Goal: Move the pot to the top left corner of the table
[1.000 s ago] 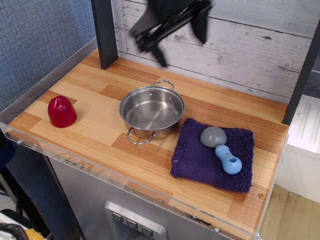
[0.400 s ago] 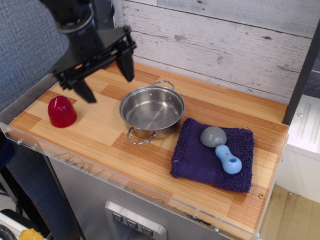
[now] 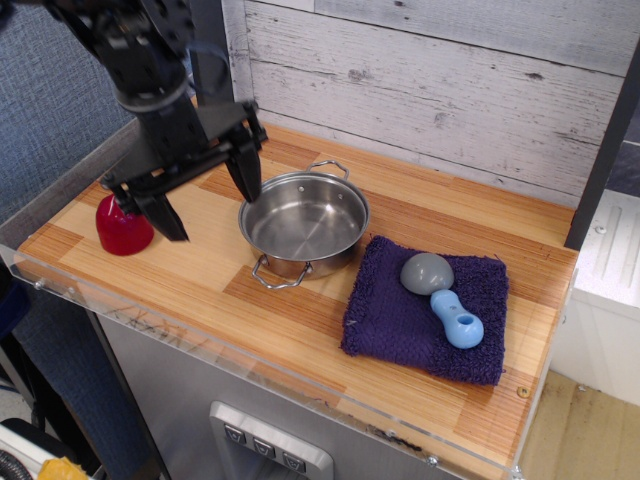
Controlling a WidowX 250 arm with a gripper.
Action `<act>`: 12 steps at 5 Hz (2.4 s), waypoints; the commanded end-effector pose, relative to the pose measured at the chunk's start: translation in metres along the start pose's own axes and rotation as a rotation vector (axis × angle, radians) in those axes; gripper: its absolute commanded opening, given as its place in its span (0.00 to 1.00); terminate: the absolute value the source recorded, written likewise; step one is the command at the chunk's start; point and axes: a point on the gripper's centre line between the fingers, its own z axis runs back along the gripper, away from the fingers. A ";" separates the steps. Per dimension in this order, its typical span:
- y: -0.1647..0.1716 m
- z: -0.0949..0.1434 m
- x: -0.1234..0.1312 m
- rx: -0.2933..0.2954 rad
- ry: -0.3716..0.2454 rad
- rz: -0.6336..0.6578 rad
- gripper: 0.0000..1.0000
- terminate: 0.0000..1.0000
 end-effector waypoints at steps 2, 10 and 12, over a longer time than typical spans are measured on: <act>-0.009 -0.032 0.011 0.031 0.013 0.009 1.00 0.00; -0.047 -0.026 0.001 -0.033 -0.014 -0.064 0.00 0.00; -0.063 0.017 0.022 -0.113 -0.060 -0.056 0.00 0.00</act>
